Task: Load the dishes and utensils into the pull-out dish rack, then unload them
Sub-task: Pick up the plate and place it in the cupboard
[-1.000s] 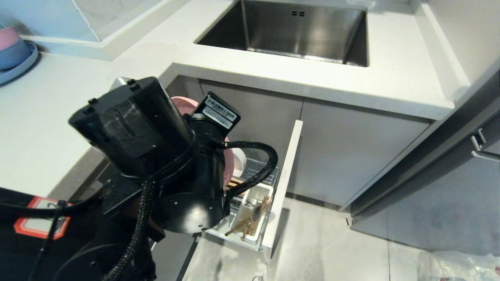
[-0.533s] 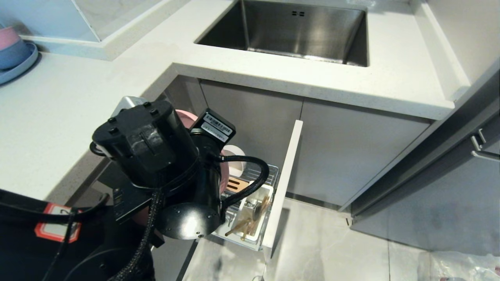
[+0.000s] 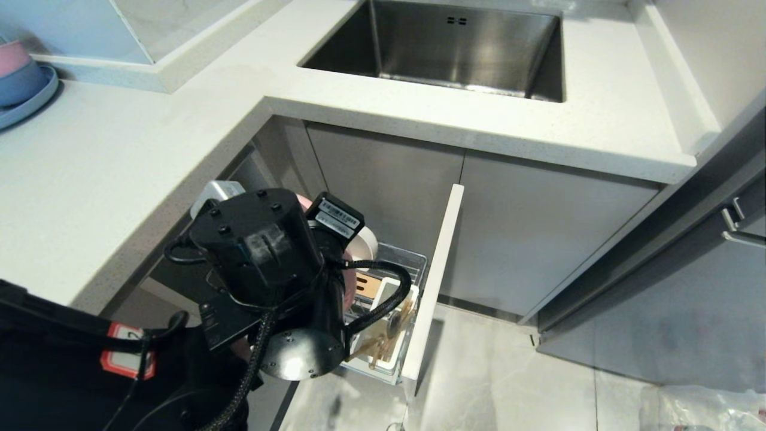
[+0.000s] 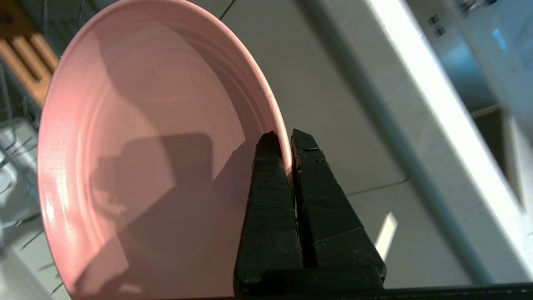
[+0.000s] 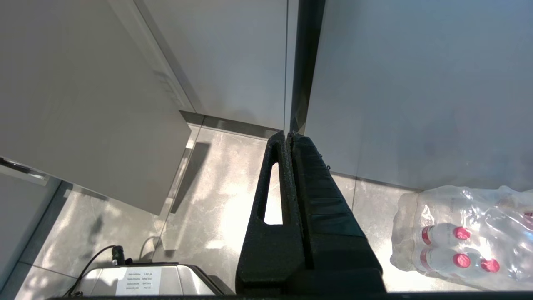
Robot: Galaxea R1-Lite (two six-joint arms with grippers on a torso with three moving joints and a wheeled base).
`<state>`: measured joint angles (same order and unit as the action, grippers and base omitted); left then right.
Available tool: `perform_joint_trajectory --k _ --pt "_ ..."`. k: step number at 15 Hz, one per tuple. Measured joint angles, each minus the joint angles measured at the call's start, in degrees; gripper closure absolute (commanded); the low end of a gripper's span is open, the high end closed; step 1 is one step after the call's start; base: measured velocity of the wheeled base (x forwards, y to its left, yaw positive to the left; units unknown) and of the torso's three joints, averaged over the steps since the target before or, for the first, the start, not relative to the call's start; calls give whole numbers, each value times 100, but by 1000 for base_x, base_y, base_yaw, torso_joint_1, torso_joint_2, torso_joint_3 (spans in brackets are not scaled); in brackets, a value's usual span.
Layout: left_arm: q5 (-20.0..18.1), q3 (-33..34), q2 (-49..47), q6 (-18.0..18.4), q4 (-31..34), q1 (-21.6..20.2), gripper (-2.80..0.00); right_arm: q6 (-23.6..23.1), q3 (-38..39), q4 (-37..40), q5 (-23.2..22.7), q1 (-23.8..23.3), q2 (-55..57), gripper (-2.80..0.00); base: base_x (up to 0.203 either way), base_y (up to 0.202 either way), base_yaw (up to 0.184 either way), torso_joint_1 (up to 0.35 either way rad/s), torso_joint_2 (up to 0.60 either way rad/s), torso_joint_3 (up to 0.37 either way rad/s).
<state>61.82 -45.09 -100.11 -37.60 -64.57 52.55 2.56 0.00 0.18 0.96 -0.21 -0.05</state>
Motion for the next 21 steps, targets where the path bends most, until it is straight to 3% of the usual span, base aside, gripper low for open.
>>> perform_joint_trajectory --k 2,8,12,21 --pt "-8 168 -36 -253 4 1 0 0 0 0 0 -1 0 0 0 0 0 0 0 0" --pt "-186 257 -124 -49 7 -43 0 0 0 -2 0 -4 0 0 0 0 0 0 0 0" --pt "-228 288 -224 -217 -67 -226 0 0 0 0 0 -1 0 0 0 0 0 0 0 0" --pt "-493 638 -675 -334 -1775 -400 0 -2 0 0 0 -4 0 0 0 0 0 0 0 0"
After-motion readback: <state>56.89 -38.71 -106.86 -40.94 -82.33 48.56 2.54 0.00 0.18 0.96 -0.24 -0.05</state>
